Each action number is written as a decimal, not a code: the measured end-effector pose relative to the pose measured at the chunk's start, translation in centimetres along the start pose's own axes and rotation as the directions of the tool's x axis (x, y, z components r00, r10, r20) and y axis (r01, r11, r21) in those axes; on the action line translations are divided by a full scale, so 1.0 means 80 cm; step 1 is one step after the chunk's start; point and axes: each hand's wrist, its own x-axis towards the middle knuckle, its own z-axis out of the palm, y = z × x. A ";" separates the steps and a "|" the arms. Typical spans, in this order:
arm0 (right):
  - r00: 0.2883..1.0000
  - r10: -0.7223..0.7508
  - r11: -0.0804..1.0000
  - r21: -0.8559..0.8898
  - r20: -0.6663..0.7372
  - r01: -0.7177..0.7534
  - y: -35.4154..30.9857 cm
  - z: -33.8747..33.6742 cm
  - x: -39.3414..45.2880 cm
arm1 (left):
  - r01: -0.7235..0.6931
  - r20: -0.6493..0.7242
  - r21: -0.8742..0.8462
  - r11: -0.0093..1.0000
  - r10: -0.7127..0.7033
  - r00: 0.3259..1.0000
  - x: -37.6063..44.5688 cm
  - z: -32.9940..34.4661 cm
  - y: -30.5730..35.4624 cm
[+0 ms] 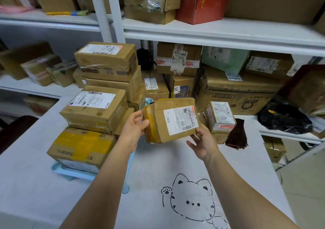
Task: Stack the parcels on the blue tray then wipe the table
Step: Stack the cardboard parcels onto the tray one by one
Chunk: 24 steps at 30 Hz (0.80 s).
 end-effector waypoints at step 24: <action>0.996 -0.023 0.997 0.070 0.085 0.017 -0.004 0.025 0.009 | 0.253 -0.022 -0.015 0.967 -0.253 0.967 -0.013 -0.030 -0.043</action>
